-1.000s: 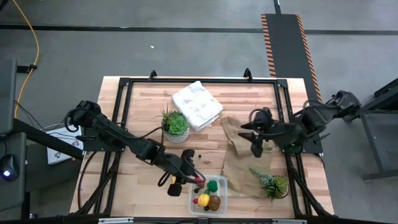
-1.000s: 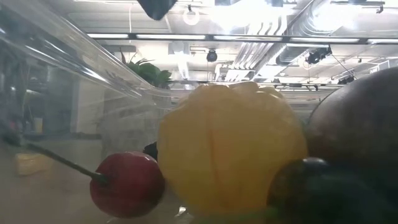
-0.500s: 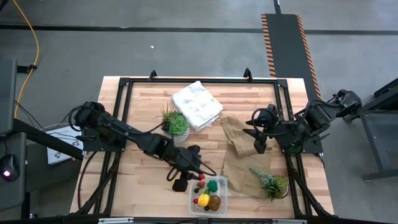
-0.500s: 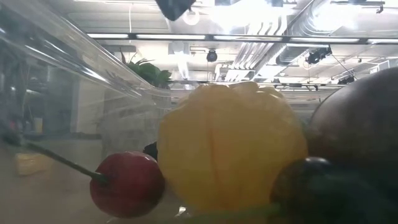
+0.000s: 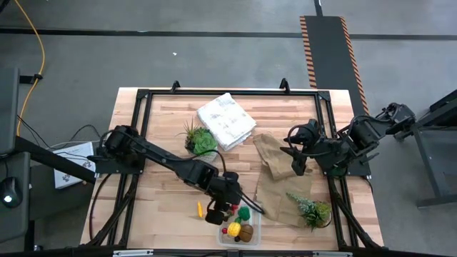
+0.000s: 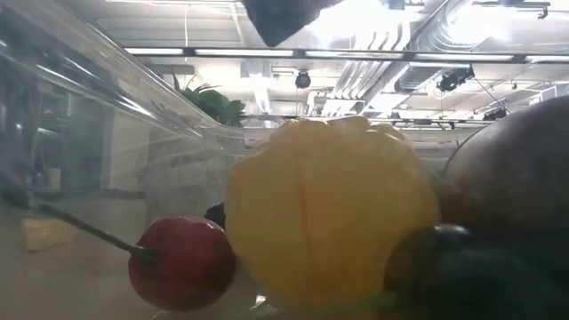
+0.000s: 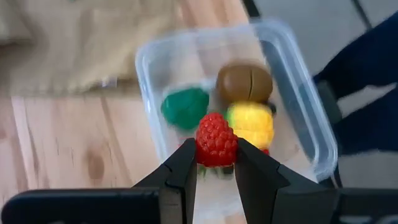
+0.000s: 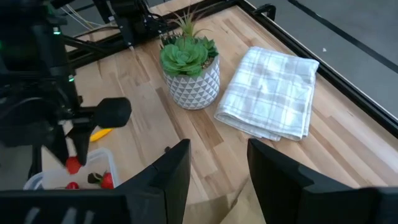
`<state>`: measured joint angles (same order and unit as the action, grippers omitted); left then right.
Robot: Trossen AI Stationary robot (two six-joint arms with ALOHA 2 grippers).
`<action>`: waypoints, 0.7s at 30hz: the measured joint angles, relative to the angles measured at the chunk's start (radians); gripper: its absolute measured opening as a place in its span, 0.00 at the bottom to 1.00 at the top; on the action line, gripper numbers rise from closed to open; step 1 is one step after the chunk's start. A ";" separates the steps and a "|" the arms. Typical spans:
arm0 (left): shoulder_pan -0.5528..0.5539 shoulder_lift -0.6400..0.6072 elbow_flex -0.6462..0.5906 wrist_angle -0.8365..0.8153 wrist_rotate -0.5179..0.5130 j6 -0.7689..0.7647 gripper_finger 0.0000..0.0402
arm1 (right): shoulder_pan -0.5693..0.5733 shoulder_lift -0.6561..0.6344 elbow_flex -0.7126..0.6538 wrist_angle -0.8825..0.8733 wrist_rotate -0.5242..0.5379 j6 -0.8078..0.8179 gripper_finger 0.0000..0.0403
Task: Pick and placing Produce into tupperware
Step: Put the red raspberry into the transparent bin
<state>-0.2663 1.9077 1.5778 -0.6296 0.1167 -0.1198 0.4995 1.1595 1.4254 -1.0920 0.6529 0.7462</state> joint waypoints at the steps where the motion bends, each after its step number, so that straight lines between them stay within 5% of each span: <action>1: -0.003 0.005 0.002 0.009 0.002 0.000 0.20 | 0.000 0.000 -0.001 -0.005 0.000 0.003 0.37; 21: -0.018 0.047 0.000 -0.016 0.008 -0.019 0.20 | -0.002 0.000 -0.001 -0.019 0.005 0.008 0.37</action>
<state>-0.2844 1.9544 1.5773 -0.6454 0.1246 -0.1387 0.4980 1.1595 1.4246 -1.1107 0.6575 0.7546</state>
